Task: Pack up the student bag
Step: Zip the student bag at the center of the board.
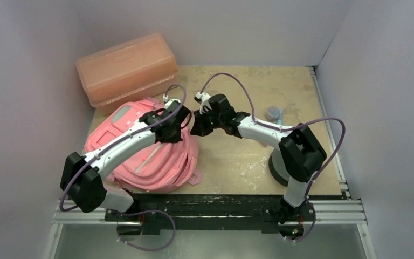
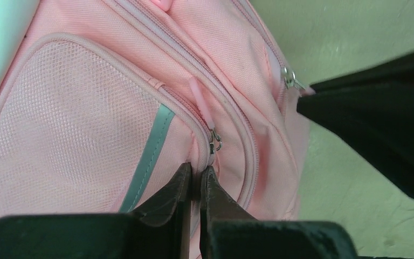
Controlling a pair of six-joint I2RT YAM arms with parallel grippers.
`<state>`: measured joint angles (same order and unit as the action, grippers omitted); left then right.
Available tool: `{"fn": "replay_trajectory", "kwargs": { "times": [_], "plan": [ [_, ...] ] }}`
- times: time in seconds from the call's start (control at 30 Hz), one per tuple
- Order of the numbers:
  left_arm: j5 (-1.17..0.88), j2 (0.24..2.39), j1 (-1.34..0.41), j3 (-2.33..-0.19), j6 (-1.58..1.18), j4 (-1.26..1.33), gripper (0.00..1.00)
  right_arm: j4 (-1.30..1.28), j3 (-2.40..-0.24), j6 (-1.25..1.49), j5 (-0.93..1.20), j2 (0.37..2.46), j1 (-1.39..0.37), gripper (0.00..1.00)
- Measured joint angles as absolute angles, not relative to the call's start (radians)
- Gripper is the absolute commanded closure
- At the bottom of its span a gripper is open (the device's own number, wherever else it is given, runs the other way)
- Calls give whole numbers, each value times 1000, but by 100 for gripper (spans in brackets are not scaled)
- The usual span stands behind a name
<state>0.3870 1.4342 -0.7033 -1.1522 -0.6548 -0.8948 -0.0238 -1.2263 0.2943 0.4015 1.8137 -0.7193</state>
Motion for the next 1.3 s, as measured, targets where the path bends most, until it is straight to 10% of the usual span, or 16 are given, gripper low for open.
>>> {"fn": "replay_trajectory", "kwargs": {
  "times": [1.0,1.3],
  "plan": [
    [136,1409,-437,-1256,-755,-764,100,413,-712,214,23,1439,-1079,100],
    [22,1416,-428,-1324,-595,-829,57,364,-712,160,71,1407,-993,100]
  ]
}}
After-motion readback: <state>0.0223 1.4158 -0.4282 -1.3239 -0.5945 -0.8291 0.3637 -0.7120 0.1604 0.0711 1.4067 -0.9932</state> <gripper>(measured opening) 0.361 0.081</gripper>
